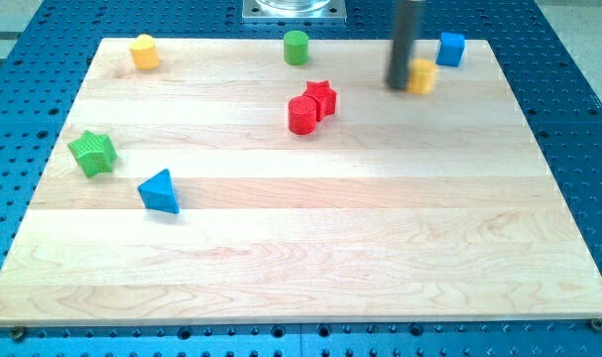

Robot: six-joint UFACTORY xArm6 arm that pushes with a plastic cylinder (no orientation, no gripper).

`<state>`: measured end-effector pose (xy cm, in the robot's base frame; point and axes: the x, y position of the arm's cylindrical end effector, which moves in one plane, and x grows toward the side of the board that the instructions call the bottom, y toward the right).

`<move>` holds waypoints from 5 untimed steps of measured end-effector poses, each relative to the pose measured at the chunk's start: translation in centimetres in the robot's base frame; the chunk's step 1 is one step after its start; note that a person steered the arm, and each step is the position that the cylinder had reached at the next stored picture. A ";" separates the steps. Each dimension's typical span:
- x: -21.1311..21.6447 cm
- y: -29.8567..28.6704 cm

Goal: Slide the hexagon diagonally bottom right to the red star

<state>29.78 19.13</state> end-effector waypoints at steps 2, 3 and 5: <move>-3.5 3.6; -3.8 9.8; 4.1 8.5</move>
<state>33.86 27.67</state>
